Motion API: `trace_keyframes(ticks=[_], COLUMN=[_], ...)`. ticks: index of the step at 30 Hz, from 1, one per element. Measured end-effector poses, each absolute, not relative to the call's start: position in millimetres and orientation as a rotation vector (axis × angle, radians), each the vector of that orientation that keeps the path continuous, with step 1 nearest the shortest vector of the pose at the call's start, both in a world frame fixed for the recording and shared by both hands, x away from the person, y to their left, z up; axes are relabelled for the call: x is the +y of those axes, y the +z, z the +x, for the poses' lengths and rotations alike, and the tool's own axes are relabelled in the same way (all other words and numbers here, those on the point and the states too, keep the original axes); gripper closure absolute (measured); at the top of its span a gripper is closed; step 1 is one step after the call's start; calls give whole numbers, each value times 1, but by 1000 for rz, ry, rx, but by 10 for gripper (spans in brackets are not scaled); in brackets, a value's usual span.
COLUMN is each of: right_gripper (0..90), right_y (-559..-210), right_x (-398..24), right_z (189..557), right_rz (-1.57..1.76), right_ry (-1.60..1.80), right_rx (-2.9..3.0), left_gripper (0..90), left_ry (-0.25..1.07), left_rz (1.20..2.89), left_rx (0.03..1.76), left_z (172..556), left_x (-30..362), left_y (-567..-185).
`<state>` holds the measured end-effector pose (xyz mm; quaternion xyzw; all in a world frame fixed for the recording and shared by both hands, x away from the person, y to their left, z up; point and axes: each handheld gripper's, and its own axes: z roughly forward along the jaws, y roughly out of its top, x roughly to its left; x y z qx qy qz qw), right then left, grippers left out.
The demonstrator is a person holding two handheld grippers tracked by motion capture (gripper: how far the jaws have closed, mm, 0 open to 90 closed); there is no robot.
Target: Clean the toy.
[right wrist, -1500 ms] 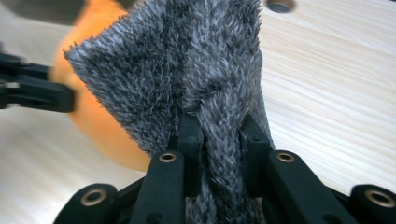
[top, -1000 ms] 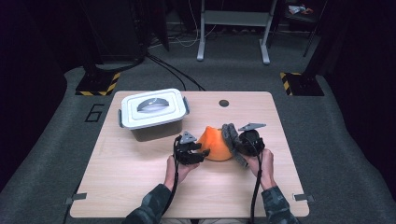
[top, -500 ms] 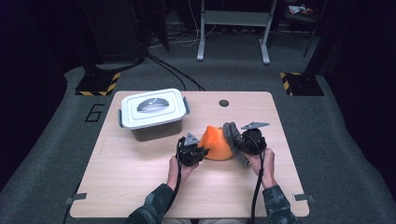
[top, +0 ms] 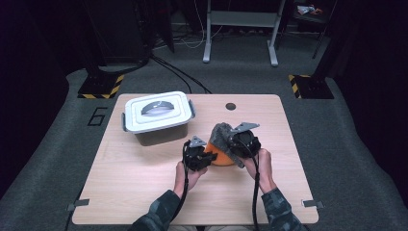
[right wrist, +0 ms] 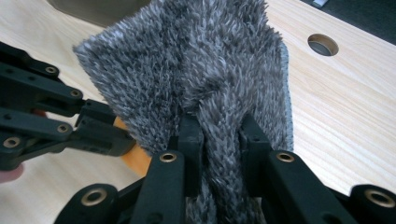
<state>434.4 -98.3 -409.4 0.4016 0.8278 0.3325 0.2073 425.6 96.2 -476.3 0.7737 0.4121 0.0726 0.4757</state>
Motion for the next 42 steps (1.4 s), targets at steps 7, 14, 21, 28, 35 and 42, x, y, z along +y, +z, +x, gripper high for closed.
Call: trace_keyframes(ticks=[7,14,21,28,35,42], right_gripper=[756,756,756,757,756,754], right_y=[-415,-421,-433,-450,-471,-489], right_x=[-100,-115,-135,-151,-161,-167], right_z=[440,442,445,450,458,464], right_rz=[1118,1185,1275,1362,1441,1521], right_ry=[910,888,886,855,813,766], right_rx=[2305,2279,2256,2252,2281,2310], left_gripper=[812,810,809,809,809,809], left_ry=[182,170,162,167,162,176], left_rz=[1897,1886,1880,1884,1884,1881], left_rx=[1010,1019,1018,1015,1019,1018], left_z=[428,430,431,431,431,430], left_x=[97,101,102,103,103,103], left_y=[-480,-483,-485,-486,-486,-486])
